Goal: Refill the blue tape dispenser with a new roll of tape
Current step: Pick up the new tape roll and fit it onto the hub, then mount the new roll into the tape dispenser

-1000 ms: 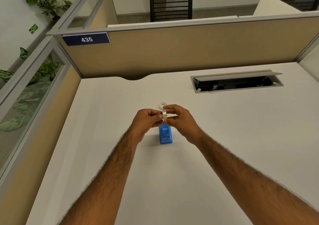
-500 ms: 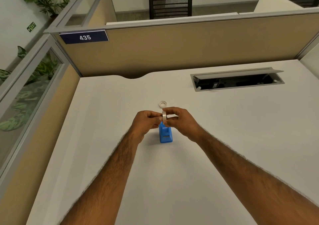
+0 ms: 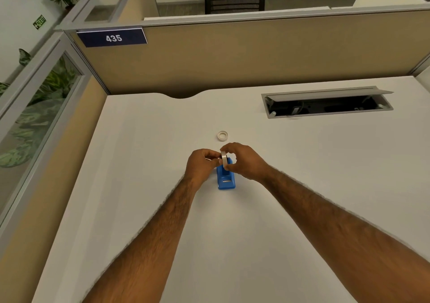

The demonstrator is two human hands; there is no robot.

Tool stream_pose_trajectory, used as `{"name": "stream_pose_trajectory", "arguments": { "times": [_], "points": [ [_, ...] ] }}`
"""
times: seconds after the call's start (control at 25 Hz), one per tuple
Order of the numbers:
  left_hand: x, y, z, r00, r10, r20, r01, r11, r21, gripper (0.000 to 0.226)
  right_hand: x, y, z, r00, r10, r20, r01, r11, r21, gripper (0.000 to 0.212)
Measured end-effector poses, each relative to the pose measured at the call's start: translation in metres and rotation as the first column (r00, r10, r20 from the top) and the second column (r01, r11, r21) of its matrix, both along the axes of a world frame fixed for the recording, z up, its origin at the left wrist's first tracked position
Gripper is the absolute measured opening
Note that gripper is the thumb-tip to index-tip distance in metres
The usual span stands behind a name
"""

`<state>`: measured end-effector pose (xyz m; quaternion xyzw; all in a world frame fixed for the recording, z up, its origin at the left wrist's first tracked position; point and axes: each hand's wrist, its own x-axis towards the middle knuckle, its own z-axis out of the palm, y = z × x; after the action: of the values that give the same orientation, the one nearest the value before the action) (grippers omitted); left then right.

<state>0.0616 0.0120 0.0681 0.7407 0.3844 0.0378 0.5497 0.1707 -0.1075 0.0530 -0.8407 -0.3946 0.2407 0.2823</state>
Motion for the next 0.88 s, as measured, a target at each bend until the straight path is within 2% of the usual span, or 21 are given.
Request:
{"name": "stream_pose_trajectory", "arguments": {
  "times": [0.16, 0.6, 0.88],
  "points": [
    [0.0, -0.004, -0.01, 1.0, 0.013, -0.019, -0.011, 0.998, 0.059, 0.025, -0.001, -0.001, -0.011, 1.0, -0.009, -0.009, 0.009, 1.0, -0.007, 0.051],
    [0.0, -0.009, -0.026, 1.0, 0.0, -0.006, 0.001, 0.998, 0.061, 0.032, -0.001, -0.004, -0.027, 0.998, -0.062, -0.032, 0.062, 0.998, 0.018, 0.054],
    [-0.008, -0.006, -0.024, 0.997, -0.068, 0.033, 0.07, 0.996, -0.057, 0.052, -0.005, -0.002, -0.033, 0.996, -0.075, -0.039, 0.075, 0.997, 0.018, 0.053]
  ]
}}
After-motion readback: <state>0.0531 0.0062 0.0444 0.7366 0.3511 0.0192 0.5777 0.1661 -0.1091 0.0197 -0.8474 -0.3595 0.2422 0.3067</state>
